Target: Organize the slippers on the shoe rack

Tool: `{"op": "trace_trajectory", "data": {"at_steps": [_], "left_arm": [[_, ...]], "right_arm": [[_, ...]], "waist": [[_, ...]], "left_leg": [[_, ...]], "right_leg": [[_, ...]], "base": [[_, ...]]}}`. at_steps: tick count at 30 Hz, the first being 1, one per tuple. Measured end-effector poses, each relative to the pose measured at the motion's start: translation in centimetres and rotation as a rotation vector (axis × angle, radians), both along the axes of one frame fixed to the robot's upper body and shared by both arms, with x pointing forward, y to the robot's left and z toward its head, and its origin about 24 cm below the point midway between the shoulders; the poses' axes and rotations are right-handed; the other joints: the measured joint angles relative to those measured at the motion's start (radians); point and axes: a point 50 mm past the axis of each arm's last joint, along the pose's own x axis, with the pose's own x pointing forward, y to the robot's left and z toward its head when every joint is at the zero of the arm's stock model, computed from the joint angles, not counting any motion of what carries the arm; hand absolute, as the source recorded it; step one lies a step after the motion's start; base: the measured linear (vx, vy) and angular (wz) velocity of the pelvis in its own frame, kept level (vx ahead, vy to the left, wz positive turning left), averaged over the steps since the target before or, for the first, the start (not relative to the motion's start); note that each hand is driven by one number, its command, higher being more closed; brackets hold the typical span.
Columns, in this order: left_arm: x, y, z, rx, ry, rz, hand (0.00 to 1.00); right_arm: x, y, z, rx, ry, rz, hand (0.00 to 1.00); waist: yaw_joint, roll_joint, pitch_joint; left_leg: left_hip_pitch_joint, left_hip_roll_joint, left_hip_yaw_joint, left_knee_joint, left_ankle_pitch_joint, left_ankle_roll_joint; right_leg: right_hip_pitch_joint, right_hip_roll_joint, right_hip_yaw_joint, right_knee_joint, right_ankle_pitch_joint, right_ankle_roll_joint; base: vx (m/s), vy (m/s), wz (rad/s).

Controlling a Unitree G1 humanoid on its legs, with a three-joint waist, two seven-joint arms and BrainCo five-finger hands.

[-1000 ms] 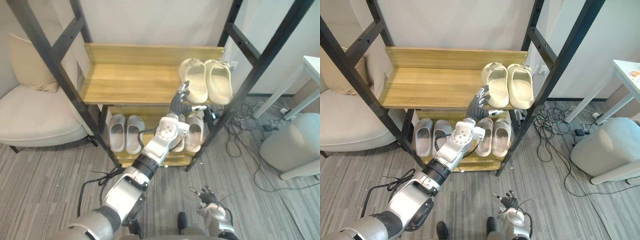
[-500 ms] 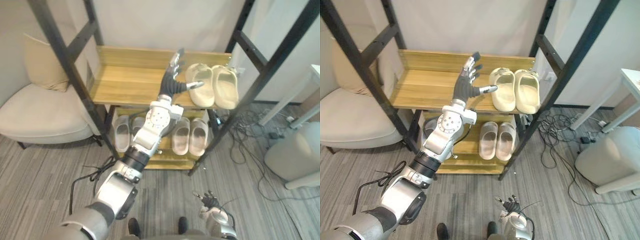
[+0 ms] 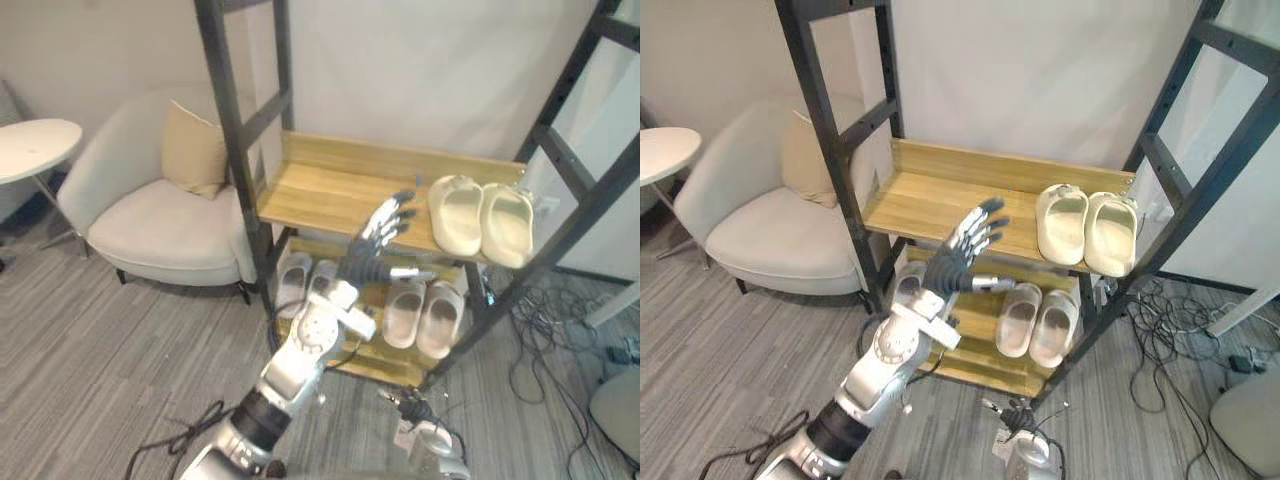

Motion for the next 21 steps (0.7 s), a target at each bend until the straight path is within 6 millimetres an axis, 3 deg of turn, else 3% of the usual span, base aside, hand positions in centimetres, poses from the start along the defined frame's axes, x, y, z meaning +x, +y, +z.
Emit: {"op": "trace_trajectory", "data": {"at_steps": [4,6,10,15,21], "left_arm": [[-1.3,2.4,-7.9,0.165,0.274,0.070,0.00],[-2.8,5.0,-13.4,0.300,0.488,0.141,0.00],[-6.4,10.0,-19.7,0.495,0.771,0.263,0.00],[-11.1,15.6,-23.4,0.713,1.003,0.407,0.00],[-14.0,18.1,-24.3,0.737,1.116,0.533,0.00]], "right_arm": [[-0.4,0.5,-0.1,0.000,0.007,0.036,0.00],[-1.1,0.2,-0.4,-0.008,0.022,0.045,0.00],[-3.5,-0.5,-1.8,-0.026,0.127,0.063,0.00],[-5.1,-2.1,-2.4,-0.076,0.189,0.083,0.00],[-7.6,-4.2,-2.6,-0.110,0.208,0.102,0.00]], "waist": [[0.000,0.006,-0.013],[-0.006,0.004,-0.018],[-0.013,-0.001,-0.012],[-0.023,-0.007,0.018],[-0.028,-0.002,0.041]], "left_leg": [[0.036,0.000,-0.005,-0.001,0.005,-0.006],[0.047,0.001,-0.019,-0.001,0.003,-0.009],[0.067,0.000,-0.025,0.004,0.001,-0.013],[0.110,-0.002,-0.035,0.004,-0.002,-0.017],[0.140,-0.001,-0.022,0.005,-0.015,-0.017]], "right_leg": [[0.036,0.005,-0.006,-0.004,-0.016,-0.001],[0.050,0.010,-0.006,-0.021,-0.024,-0.004],[0.078,0.016,-0.007,-0.035,-0.019,-0.001],[0.128,0.019,-0.010,-0.052,-0.019,0.000],[0.135,0.017,0.015,-0.023,-0.042,0.002]], "base": [[0.02,-0.019,0.03],[-0.01,-0.017,0.12],[0.01,-0.006,0.04],[0.00,0.000,0.00],[-0.01,0.002,-0.09]]}}
